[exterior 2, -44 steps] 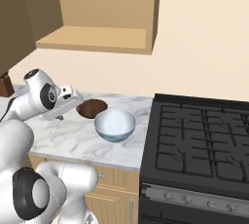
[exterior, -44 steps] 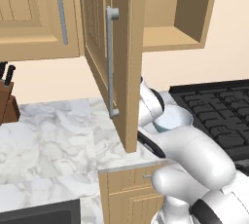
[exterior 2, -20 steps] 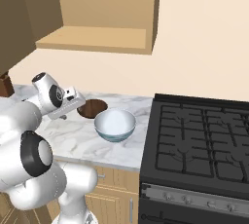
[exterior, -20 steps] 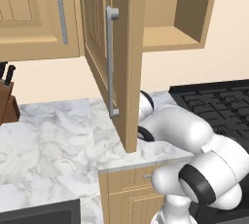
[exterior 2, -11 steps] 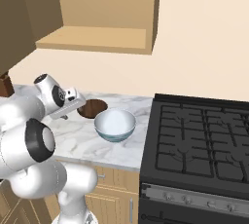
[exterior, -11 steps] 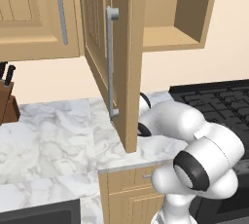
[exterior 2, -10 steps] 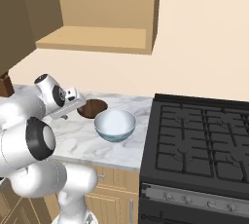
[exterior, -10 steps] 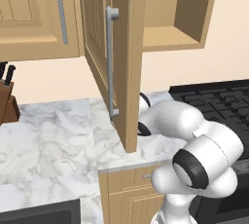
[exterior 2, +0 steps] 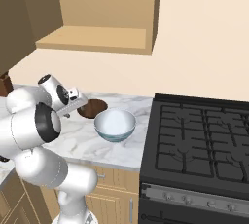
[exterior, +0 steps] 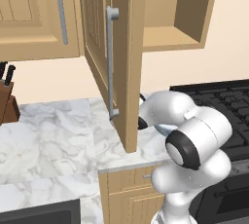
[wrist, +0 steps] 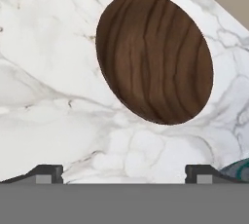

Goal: Pick up the bowls on the counter and stack them on top of one another in the open cabinet. Place the smaller bowl on top of the larger bowl.

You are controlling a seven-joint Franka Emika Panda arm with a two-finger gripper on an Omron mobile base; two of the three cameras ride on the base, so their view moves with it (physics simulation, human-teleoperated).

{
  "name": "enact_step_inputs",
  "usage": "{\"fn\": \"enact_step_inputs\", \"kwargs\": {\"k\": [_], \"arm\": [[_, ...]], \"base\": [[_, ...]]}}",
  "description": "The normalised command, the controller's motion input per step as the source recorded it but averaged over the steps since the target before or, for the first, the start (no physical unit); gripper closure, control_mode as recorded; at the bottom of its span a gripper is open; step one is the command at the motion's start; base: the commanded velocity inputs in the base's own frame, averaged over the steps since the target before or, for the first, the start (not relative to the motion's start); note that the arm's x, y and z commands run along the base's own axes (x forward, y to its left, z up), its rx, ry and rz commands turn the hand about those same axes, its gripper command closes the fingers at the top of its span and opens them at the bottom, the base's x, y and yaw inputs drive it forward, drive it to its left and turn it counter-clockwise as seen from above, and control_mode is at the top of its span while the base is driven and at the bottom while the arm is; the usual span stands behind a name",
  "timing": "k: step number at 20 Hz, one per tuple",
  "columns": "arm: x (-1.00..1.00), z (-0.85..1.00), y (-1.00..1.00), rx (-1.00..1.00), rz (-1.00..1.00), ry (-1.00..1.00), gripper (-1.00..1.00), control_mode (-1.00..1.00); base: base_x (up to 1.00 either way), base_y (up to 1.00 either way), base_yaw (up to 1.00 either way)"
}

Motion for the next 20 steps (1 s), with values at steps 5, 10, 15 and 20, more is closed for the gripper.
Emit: {"fn": "enact_step_inputs", "kwargs": {"k": [5,10,15,20], "arm": [[0.29,-0.18,0.10,0.00,-0.02,0.00,-1.00,-1.00],[0.29,-0.17,0.11,0.00,-0.02,0.00,-1.00,-1.00],[0.30,-0.16,0.10,0.00,-0.03,0.00,-1.00,-1.00],[0.29,-0.18,0.09,-0.01,-0.03,0.00,-1.00,-1.00]], "base": [[0.00,0.00,0.00],[0.00,0.00,0.00],[0.00,0.00,0.00],[0.00,0.00,0.00]]}}
